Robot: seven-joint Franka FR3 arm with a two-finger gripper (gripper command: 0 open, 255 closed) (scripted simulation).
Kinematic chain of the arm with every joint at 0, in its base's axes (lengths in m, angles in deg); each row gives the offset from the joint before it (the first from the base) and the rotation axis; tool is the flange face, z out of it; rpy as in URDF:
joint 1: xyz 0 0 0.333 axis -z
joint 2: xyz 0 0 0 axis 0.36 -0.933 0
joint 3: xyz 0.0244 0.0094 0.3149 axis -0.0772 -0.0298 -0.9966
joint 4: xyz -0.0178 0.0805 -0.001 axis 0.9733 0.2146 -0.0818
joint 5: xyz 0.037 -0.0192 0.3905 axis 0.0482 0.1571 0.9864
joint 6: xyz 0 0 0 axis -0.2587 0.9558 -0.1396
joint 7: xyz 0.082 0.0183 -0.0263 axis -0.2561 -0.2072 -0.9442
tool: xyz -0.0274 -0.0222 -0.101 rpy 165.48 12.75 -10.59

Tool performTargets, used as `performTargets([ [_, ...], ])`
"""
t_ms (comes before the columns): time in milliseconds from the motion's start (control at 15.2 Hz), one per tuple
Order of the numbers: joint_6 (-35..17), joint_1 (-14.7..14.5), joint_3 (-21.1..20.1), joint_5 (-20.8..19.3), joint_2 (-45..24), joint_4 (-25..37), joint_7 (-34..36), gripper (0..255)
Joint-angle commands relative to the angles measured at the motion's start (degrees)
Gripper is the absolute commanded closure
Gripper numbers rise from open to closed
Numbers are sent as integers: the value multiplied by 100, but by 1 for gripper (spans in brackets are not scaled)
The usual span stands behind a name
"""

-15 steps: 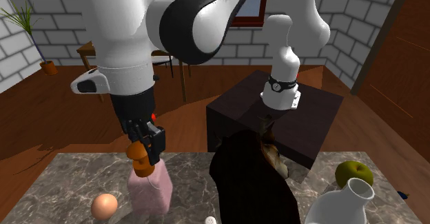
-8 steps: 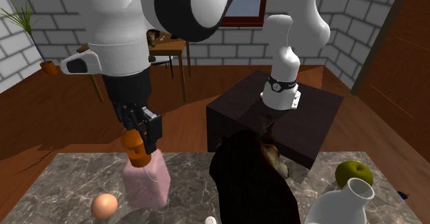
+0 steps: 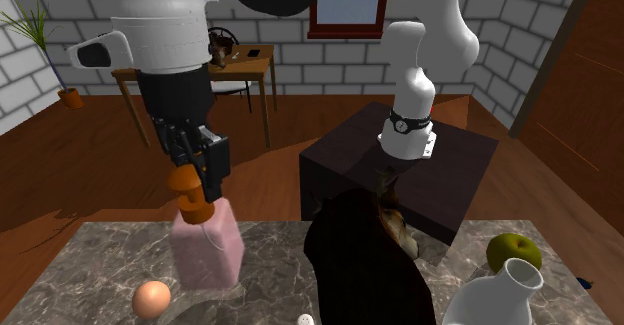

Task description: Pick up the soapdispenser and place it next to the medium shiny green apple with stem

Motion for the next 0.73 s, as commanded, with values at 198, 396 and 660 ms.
performTargets([
  [198, 359, 2, 7, -24, 62, 297, 42, 255],
  [396, 577, 5, 11, -36, 91, 487, 65, 255],
  [660, 874, 10, 15, -49, 112, 765, 94, 255],
])
